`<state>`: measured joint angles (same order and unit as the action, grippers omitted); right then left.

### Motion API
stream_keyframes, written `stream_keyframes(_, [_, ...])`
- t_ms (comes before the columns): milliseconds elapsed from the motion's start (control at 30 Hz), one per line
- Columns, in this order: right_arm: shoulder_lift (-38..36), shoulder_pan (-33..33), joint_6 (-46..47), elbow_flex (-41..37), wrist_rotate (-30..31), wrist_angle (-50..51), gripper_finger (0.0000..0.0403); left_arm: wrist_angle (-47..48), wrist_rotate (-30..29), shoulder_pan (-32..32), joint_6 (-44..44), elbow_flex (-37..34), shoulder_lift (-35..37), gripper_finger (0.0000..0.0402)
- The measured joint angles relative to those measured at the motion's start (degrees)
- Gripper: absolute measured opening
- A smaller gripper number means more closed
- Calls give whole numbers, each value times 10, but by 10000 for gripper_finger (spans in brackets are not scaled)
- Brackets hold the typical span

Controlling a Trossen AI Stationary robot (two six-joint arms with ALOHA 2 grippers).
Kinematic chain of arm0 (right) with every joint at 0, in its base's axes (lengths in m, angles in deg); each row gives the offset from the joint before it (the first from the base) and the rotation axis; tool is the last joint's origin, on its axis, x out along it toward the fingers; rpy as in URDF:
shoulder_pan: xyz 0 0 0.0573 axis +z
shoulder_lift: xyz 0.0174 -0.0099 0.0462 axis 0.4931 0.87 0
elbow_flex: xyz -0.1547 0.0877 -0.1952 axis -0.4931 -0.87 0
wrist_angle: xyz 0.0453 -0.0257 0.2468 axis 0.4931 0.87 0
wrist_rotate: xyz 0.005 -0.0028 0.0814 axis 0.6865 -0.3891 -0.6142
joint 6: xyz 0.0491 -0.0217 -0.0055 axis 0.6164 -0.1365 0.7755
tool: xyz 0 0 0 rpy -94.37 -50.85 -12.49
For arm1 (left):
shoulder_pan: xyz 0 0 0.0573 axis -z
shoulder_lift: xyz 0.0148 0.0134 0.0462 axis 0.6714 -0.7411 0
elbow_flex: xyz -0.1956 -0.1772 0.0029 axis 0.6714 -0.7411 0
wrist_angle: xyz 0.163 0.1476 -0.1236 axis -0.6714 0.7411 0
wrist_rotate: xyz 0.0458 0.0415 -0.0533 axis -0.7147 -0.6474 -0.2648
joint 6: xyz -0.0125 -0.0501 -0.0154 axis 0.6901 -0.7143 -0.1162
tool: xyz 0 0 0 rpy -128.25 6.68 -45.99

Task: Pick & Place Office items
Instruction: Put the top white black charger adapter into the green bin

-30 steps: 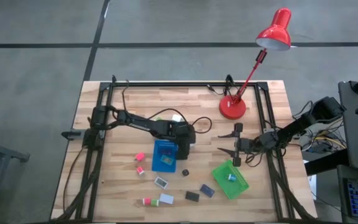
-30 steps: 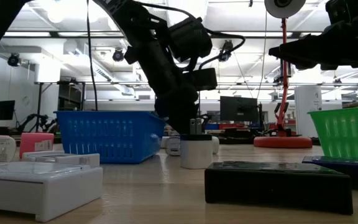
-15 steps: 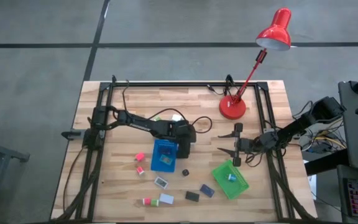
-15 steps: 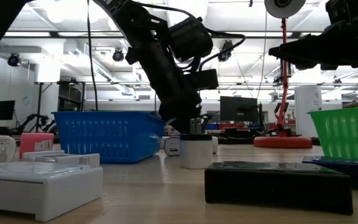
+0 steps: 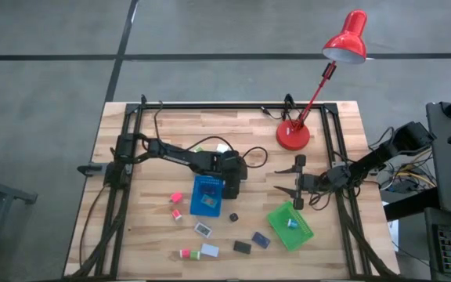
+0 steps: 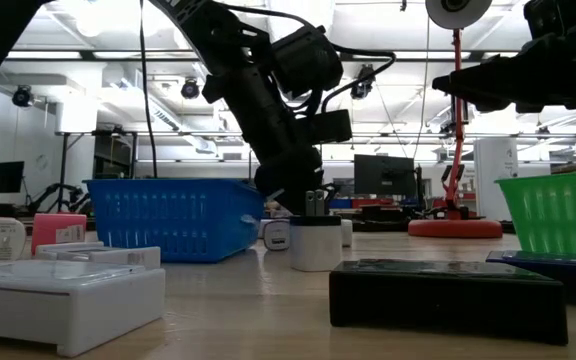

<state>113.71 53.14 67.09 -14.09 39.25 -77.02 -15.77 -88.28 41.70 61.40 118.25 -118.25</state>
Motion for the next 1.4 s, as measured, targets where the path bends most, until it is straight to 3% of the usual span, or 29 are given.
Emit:
stream_keyframes(433, [0, 0, 35, 0, 0, 30, 224, -15, -25, 1, 2, -1, 40, 120])
stream_keyframes(667, [0, -2, 41, 3, -2, 34, 224, 37, -71, 4, 5, -2, 71, 120])
stream_keyframes(933, [11, -36, 38, 96, -11, 155, 224, 53, -108, 25, 5, -25, 129, 120])
stream_keyframes(1200, [44, -93, 15, 175, -125, 183, 224, 50, -145, 38, -11, -106, 222, 120])
stream_keyframes(1400, [113, -154, 26, 224, -204, 178, 224, 52, -158, 38, -33, -175, 314, 120])
